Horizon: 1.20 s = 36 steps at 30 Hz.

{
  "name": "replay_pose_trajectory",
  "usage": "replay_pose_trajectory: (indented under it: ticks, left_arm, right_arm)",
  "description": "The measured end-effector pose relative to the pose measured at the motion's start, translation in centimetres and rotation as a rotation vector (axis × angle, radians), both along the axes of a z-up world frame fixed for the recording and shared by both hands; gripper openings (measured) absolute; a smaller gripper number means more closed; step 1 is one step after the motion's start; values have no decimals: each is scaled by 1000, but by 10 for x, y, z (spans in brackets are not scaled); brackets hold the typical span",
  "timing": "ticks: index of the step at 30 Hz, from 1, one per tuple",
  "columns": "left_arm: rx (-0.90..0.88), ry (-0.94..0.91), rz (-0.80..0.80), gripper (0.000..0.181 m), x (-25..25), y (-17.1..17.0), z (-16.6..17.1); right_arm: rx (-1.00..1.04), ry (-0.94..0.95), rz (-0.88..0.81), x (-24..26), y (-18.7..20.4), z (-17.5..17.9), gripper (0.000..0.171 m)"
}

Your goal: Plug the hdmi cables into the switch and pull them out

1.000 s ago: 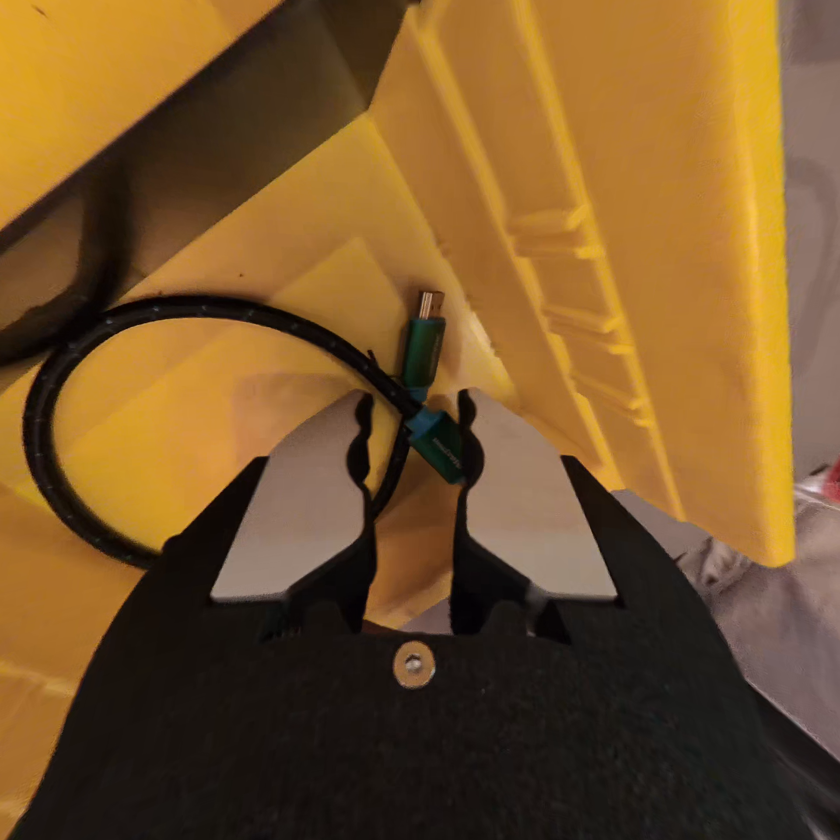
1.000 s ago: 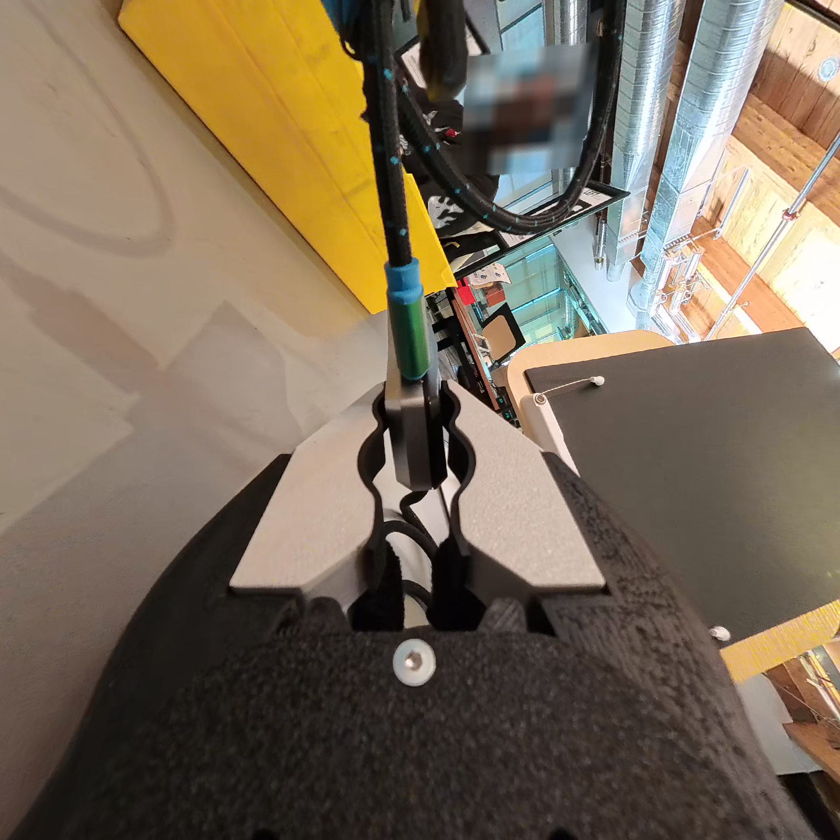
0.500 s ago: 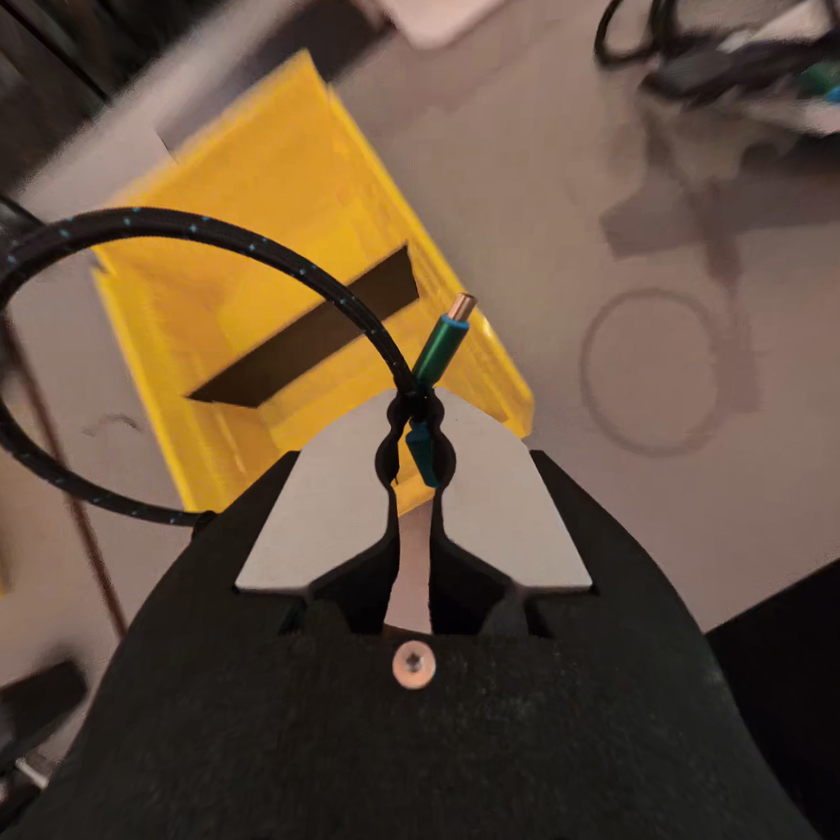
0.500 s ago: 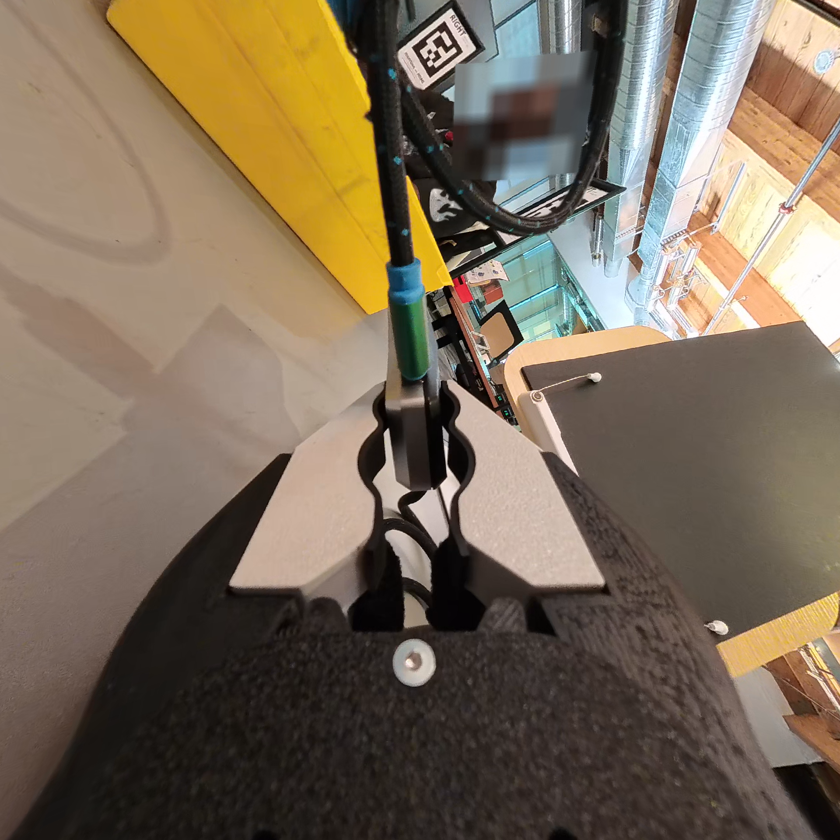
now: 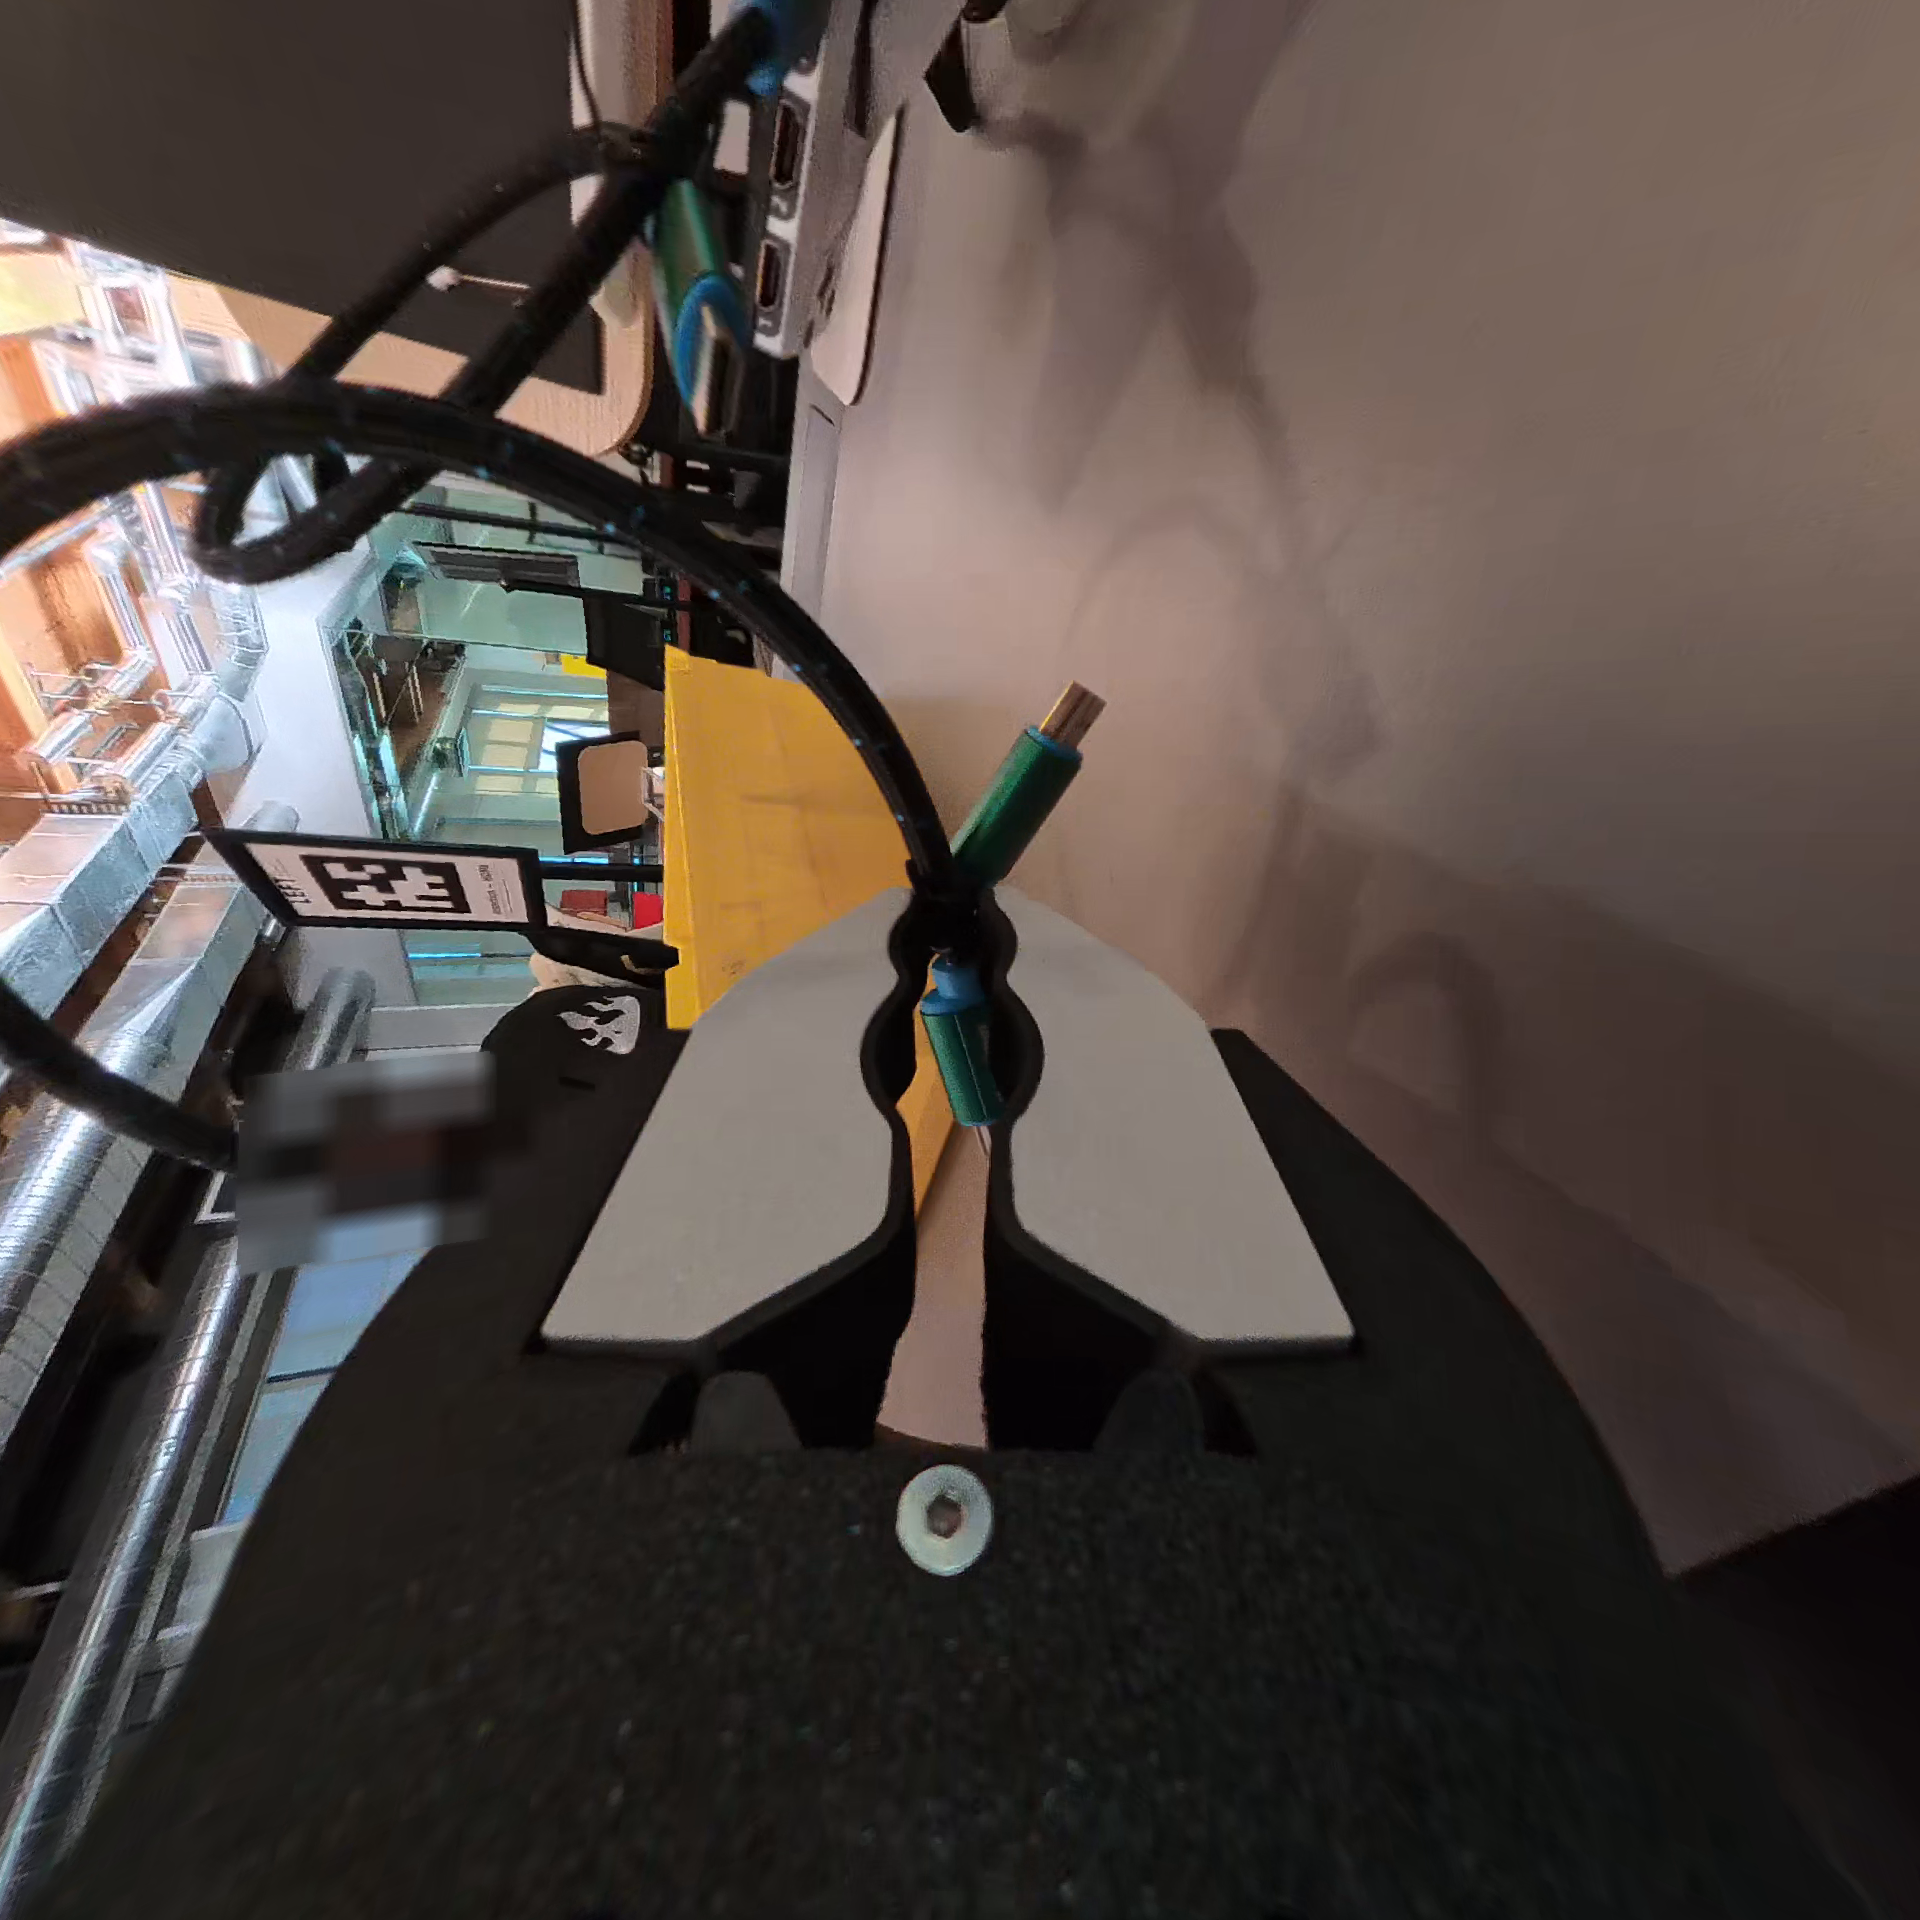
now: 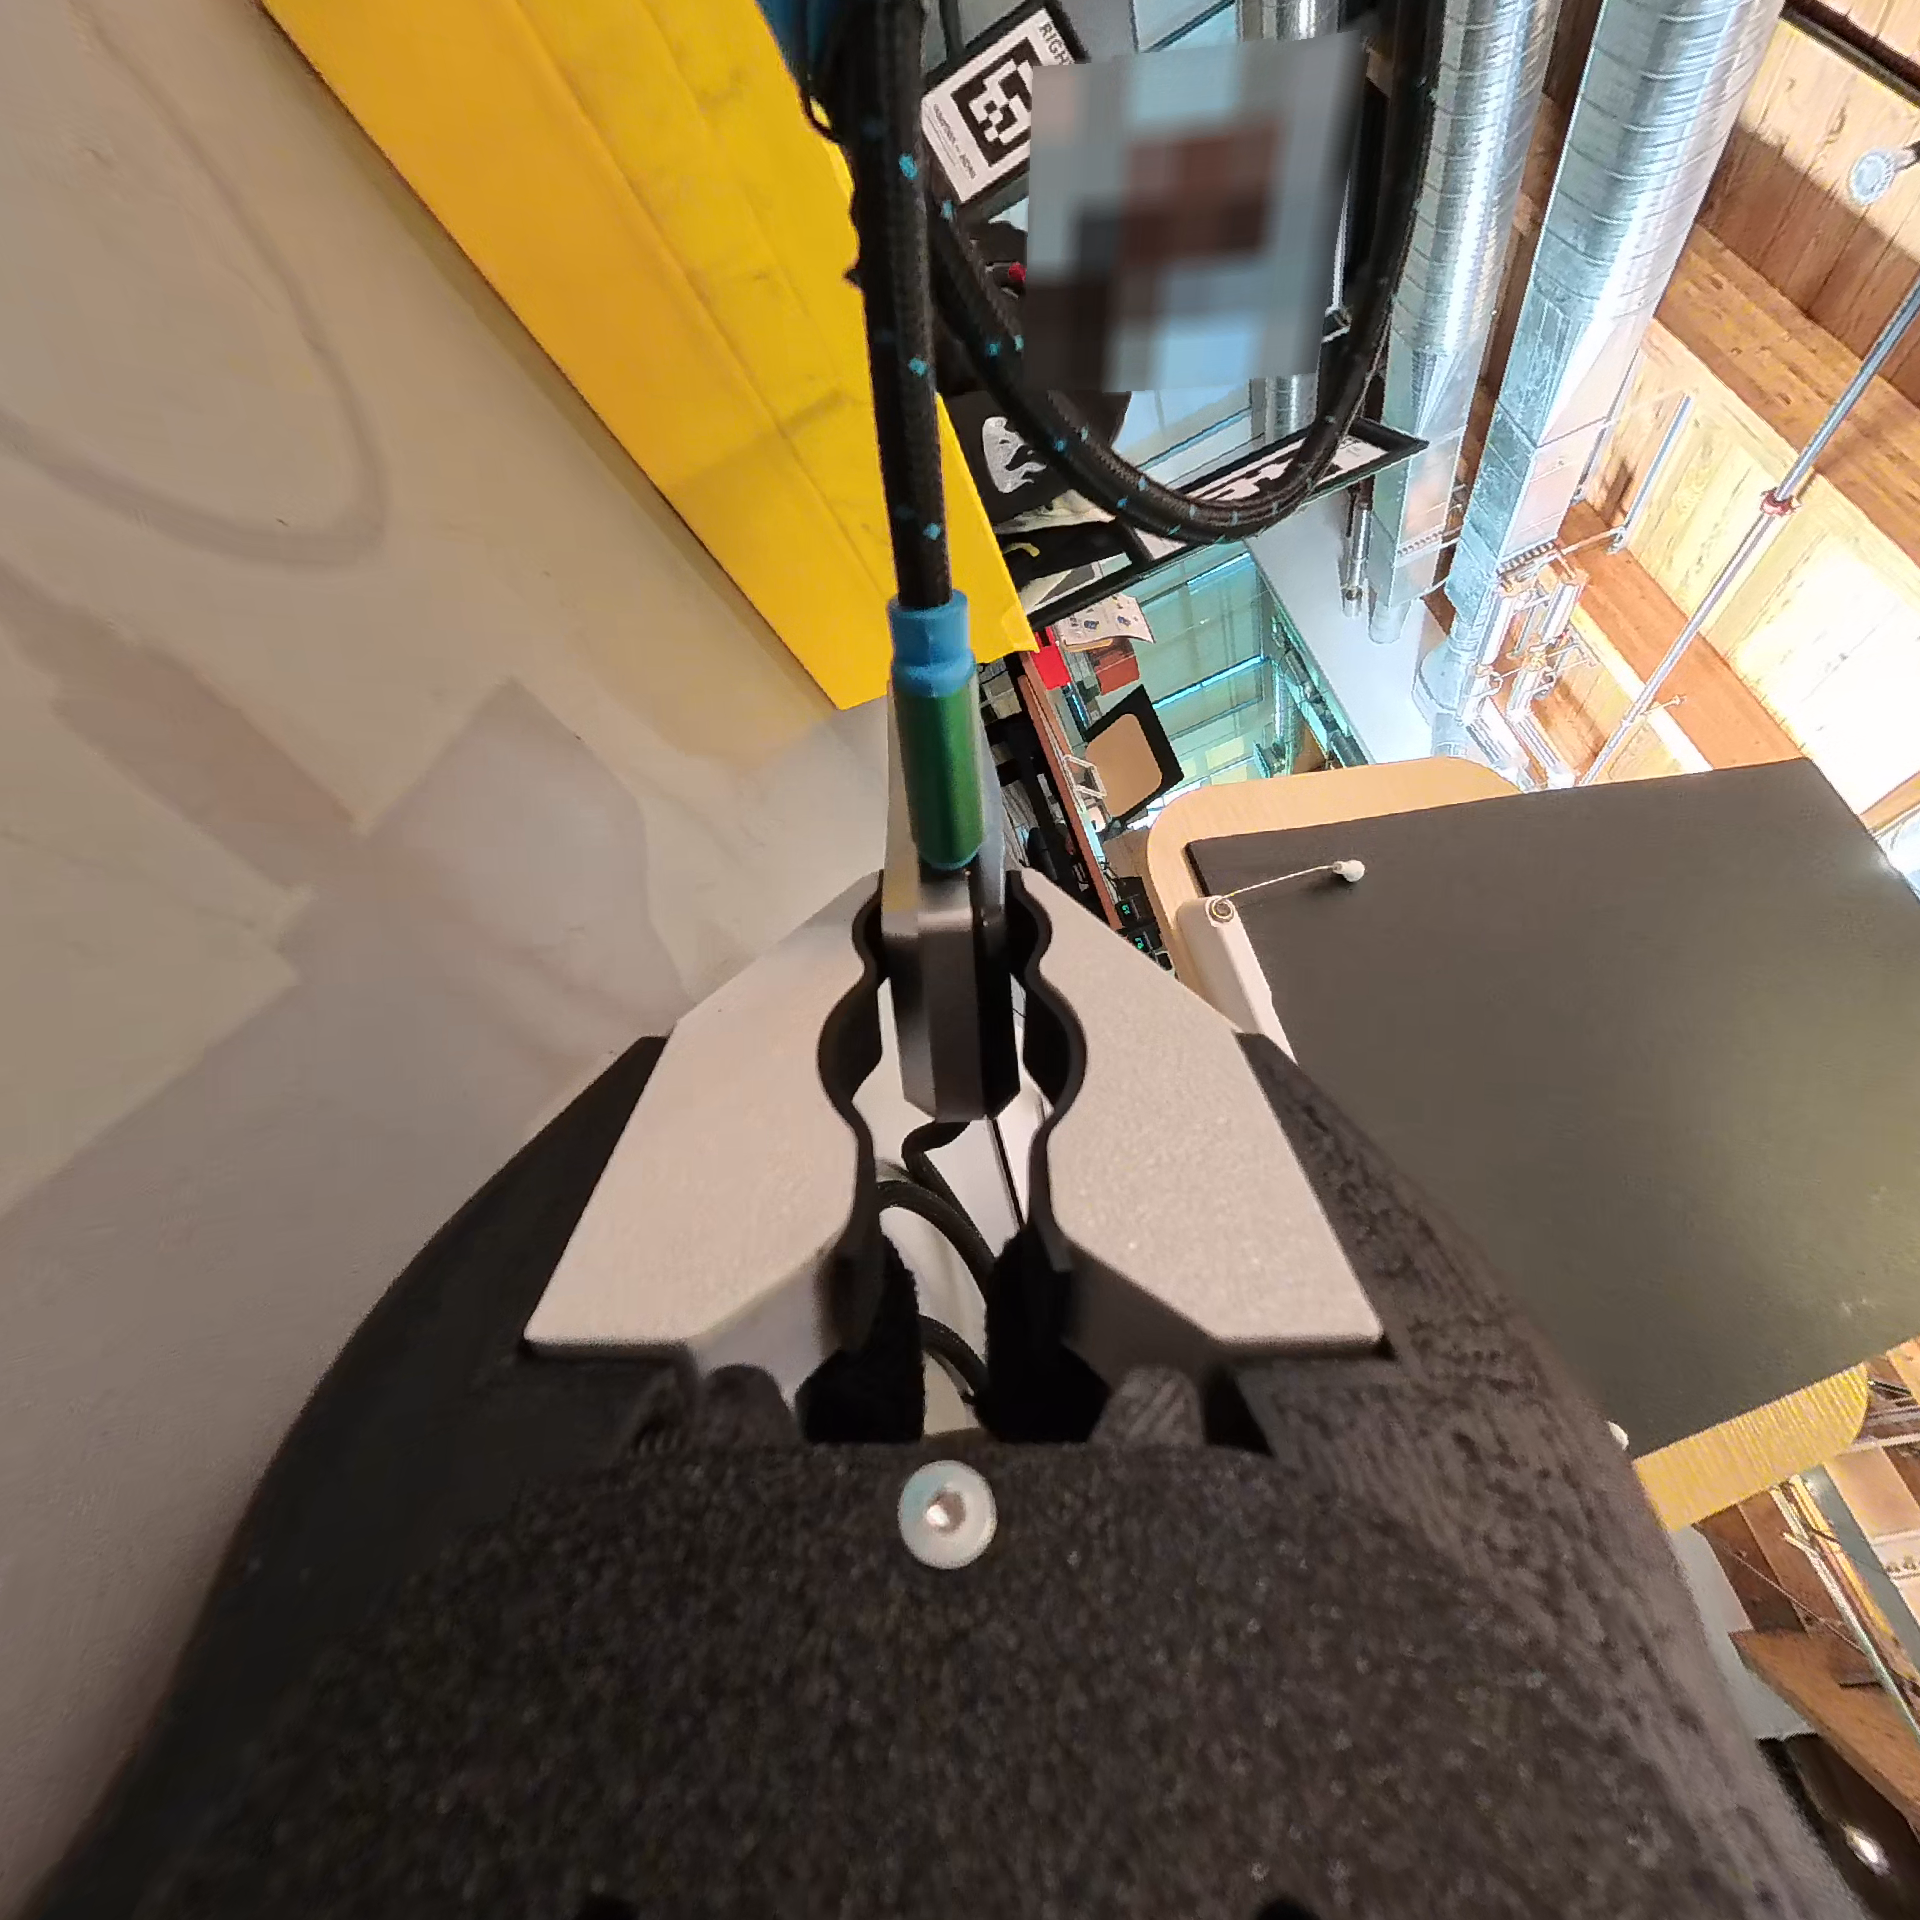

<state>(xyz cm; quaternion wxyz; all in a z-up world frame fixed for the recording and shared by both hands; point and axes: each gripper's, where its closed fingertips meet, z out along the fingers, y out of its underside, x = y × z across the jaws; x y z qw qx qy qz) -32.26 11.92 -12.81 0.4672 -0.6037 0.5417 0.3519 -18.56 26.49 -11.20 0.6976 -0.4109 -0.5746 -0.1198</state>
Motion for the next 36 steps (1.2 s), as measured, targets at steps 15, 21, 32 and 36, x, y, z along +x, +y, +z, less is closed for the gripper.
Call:
replay_pose_trajectory:
  ticks: [15,21,32,36]
  left_arm:
    - [-64,107,58,8,-3,12,-40]
    - [-254,-249,53,17,11,-10,-43]
    - [-490,-607,40,33,-24,-24,-29]
    - [-655,-687,45,36,-20,-2,-50]
  right_arm:
    - [-22,24,13,-1,1,2,21]
    - [-24,22,13,0,1,1,21]
    - [-24,6,15,-3,0,-2,21]
    - [-23,1,12,-3,0,-3,21]
